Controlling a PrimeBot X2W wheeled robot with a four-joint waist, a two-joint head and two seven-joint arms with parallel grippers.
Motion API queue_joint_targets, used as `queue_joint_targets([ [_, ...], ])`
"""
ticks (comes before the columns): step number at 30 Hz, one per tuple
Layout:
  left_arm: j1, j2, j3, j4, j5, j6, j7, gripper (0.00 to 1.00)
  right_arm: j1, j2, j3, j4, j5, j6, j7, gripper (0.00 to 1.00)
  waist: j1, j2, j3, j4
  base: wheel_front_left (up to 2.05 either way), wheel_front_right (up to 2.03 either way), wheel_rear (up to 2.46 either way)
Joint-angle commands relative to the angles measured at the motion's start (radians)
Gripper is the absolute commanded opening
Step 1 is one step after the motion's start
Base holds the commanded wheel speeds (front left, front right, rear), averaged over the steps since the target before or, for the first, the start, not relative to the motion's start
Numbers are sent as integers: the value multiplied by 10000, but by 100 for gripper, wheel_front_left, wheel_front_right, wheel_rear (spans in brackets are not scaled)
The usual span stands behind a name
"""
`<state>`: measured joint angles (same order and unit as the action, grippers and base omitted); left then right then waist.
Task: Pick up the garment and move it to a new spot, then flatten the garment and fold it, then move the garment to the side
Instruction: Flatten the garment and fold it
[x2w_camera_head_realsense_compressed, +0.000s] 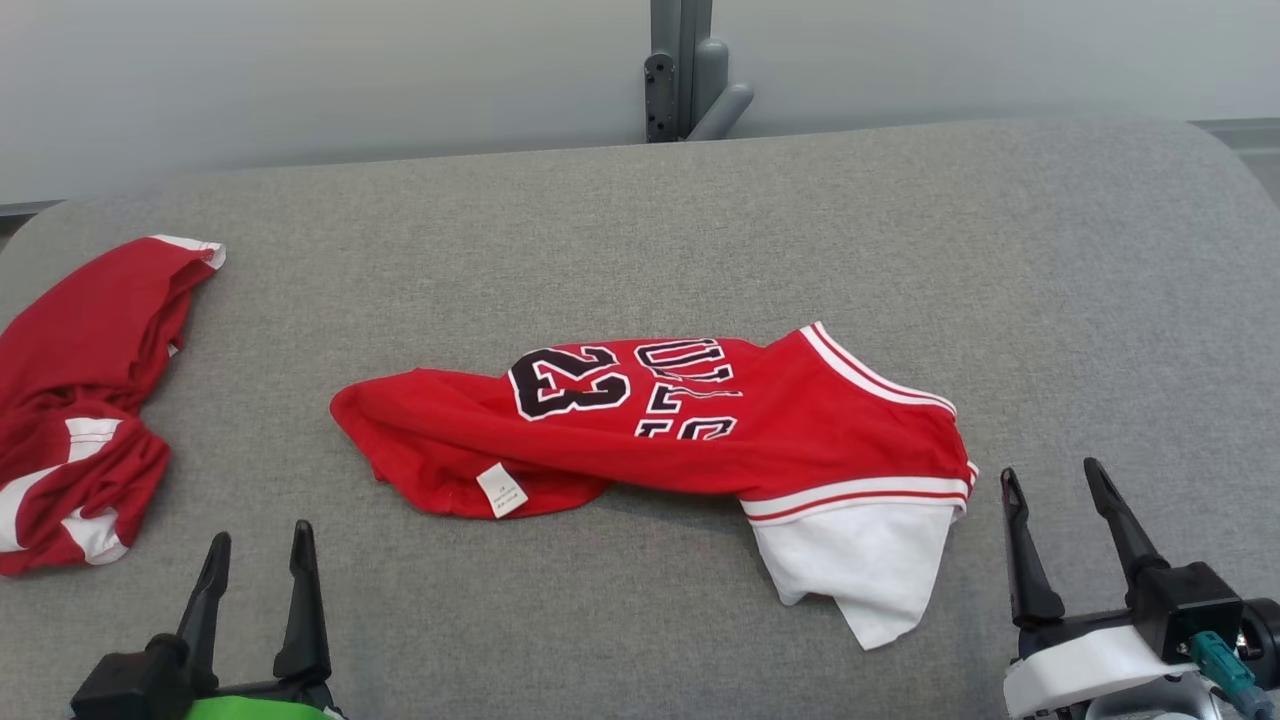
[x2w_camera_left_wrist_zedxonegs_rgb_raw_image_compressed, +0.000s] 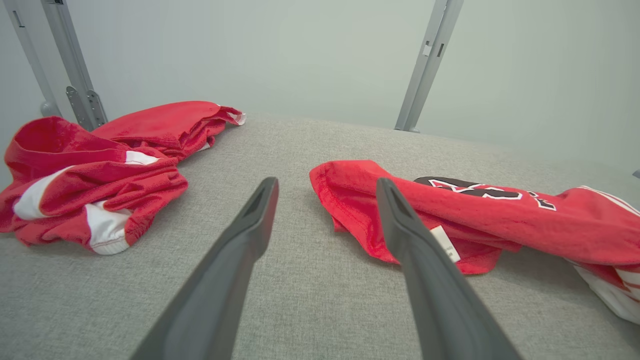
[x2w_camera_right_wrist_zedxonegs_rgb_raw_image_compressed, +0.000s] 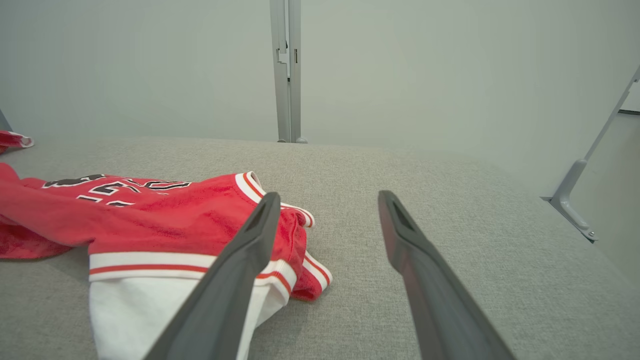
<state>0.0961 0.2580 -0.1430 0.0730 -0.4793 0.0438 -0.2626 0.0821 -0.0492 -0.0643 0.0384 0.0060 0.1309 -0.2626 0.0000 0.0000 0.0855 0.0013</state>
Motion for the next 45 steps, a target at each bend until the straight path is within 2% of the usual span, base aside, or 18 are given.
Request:
queue_joint_targets([
  [1, 333, -213, 293, -161, 292, -76, -25, 100, 197, -19, 64, 131, -66, -1, -34, 100, 0, 0, -194, 147, 0, 0, 0],
  [5, 866, -778, 987, -337, 1086, -497, -27, 100, 326, -20, 259, 397, -55, -3, -36, 100, 0, 0, -401, 189, 0, 0, 0],
  [10, 1124, -1046, 1451, 74, 2003, -1142, -28, 100, 411, -23, 466, 622, 8, -1, -36, 100, 0, 0, -546, 192, 0, 0, 0],
  [14, 1060, -1264, 1764, 297, 2183, -1469, -28, 100, 411, -20, 535, 736, 40, -1, -36, 100, 0, 0, -601, 213, 0, 0, 0],
  [18, 850, -1368, 1927, 420, 2318, -1649, -29, 100, 383, -22, 604, 795, 58, -3, -36, 100, 0, 0, -597, 187, 0, 0, 0],
  [27, 700, -1585, 2074, 492, 2391, -1742, -29, 100, 260, -20, 867, 778, 217, -1, -36, 100, 0, 0, -581, -31, 0, 0, 0],
  [34, 287, -1535, 1196, 983, 1680, -1748, -16, 100, 101, -22, 1429, 1771, 135, -1, -34, 100, 0, 0, -333, -123, 0, 0, 0],
  [41, -852, -1319, 190, 2405, 101, -1751, 365, 100, -696, -20, 1746, 3081, 59, -3, 485, 100, 0, 0, 286, -132, 0, 0, 0],
  [45, -1412, -1107, -405, 2760, -629, -1752, 562, 100, -1172, -26, 2093, 3468, 234, -3, 653, 100, 0, 0, 650, -136, 0, 0, 0],
])
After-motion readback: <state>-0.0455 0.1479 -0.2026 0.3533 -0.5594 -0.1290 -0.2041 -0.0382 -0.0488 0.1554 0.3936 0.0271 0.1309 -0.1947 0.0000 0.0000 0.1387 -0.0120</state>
